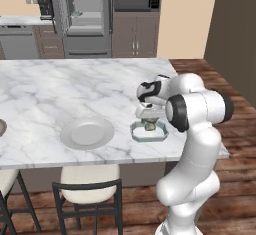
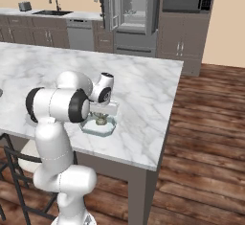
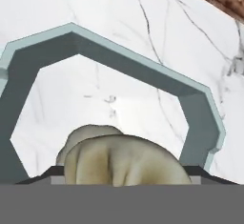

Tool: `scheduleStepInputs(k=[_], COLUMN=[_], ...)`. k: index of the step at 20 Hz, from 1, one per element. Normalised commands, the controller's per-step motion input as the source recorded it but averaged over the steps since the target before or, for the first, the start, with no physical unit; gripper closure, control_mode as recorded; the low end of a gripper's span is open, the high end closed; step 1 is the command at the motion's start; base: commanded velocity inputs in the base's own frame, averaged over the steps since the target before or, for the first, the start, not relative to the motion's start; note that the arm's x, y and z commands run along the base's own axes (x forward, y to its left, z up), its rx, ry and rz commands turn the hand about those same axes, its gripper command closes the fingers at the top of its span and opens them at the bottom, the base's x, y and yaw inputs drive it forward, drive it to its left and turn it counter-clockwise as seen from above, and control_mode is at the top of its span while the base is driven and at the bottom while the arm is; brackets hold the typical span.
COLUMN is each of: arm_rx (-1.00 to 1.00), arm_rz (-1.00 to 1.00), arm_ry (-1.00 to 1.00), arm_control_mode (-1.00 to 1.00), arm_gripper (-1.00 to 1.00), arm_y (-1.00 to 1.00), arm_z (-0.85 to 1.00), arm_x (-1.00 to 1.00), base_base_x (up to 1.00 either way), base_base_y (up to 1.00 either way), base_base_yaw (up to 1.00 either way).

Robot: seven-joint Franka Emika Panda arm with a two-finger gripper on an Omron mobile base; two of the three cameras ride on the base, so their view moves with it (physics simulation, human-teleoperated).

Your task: Place two dumplings into each of the tupperware containers and then place the containers in the fridge.

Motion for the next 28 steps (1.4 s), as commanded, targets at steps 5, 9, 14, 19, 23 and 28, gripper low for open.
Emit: scheduleStepInputs(k=[5, 9, 14, 19, 23, 28], arm_rx=[-0.05, 0.0, 0.0, -0.08, -0.12, -0.08], arm_rz=[0.0, 0.0, 0.0, 0.0, 0.0, 0.0], arm_ry=[0.05, 0.0, 0.0, 0.02, 0.05, 0.01], arm_control_mode=[-1.0, -1.0, -1.0, -1.0, -1.0, -1.0], arm_gripper=[1.0, 1.0, 1.0, 1.0, 1.0, -1.0], arm_y=[0.1, -0.19, -0.2, 0.13, 0.25, 0.08], arm_z=[-0.06, 0.04, 0.2, -0.26, -0.25, 0.0], arm_x=[-0.04, -0.39, -0.44, 0.33, 0.58, 0.05], base_base_x=[0.0, 0.0, 0.0, 0.0, 0.0, 0.0], base_base_y=[0.0, 0.0, 0.0, 0.0, 0.0, 0.0], base_base_yaw=[0.0, 0.0, 0.0, 0.0, 0.0, 0.0])
